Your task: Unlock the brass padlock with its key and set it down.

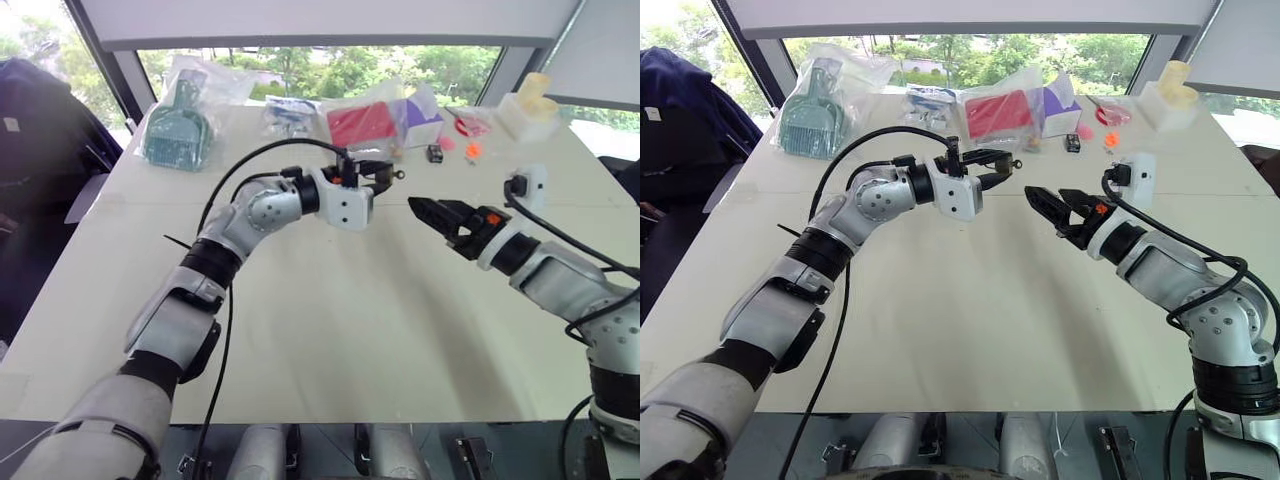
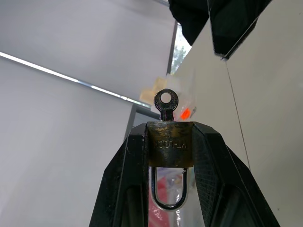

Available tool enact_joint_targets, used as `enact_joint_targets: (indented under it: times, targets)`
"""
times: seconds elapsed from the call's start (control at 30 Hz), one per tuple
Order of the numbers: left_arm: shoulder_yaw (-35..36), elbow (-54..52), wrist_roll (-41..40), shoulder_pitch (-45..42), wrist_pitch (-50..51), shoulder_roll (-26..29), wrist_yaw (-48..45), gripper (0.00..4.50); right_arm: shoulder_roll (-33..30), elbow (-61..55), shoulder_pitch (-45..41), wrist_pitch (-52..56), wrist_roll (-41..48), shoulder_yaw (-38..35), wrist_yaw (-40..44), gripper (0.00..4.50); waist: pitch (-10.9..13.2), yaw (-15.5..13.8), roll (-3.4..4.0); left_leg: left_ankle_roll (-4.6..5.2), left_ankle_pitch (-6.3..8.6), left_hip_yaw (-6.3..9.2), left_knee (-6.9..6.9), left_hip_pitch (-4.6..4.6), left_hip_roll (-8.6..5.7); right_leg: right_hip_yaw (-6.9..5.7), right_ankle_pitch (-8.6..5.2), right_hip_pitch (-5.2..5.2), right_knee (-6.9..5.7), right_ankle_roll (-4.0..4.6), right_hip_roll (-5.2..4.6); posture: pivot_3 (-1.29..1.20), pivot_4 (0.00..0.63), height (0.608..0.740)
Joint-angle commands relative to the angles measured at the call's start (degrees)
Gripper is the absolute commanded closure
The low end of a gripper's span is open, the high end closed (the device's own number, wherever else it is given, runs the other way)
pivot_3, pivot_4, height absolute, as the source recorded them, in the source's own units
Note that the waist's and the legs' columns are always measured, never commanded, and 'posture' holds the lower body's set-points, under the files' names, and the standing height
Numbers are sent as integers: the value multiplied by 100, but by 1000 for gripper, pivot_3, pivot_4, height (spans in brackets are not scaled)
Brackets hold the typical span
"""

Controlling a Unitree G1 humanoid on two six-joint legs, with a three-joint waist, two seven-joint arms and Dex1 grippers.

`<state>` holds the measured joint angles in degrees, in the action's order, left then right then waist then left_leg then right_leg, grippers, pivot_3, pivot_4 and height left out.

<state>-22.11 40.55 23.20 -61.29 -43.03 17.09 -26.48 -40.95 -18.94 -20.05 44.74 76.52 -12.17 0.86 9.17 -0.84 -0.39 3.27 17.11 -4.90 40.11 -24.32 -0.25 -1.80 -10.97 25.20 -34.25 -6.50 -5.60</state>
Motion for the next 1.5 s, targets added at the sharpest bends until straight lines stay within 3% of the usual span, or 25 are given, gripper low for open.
enact_joint_targets:
  times: [0.03,0.6,0.7,0.93,1.07,1.3,1.33,1.43,1.5]
  targets:
    - [28,-383,-43,35,-124,0,26,3809,83,-168,-230,11,-142,-72,250,57,0,-3,0,0,0,0,0,-1,-2,0,0,0,1,0,-2,0,150,740]
    - [36,-1279,-330,455,116,-98,-421,3809,453,-9,-636,408,-607,20,778,57,0,6,0,0,0,1,1,-3,-4,-1,1,0,1,0,-4,0,150,740]
    - [44,-1395,-368,491,152,-99,-474,3809,557,43,-671,418,-640,-14,757,873,0,13,0,0,0,1,2,-2,-5,-1,1,0,1,0,-4,0,150,740]
    - [50,-1514,-380,580,128,-64,-558,3809,674,14,-700,518,-702,-82,729,4405,0,7,0,0,0,1,2,-2,-4,-1,1,0,0,0,-3,0,150,740]
    - [51,-1502,-375,625,210,-27,-629,3809,700,-20,-689,600,-722,-132,675,4452,0,11,0,0,0,1,2,-2,-4,-1,1,0,0,-1,-3,0,150,740]
    - [141,-1561,-924,660,798,27,-1241,347,747,-15,-641,694,-783,-146,586,4452,0,14,0,-1,0,1,2,-2,-4,-1,1,0,0,0,-3,0,150,740]
    - [208,-1606,-1150,684,966,56,-1420,65,752,-3,-642,704,-800,-157,579,4452,0,16,0,-1,0,1,2,-2,-4,-1,1,0,0,-1,-3,0,150,740]
    - [468,-1843,-1920,763,1822,158,-2036,65,721,44,-616,713,-882,-208,588,4452,0,26,0,-1,0,1,2,-2,-4,-1,1,1,-1,-1,-2,0,150,740]
    - [810,-1951,-2604,716,3018,207,-2407,65,649,119,-570,713,-938,-302,626,4452,0,23,0,-2,-1,1,2,-2,-4,-1,1,1,-2,-1,-1,0,150,740]
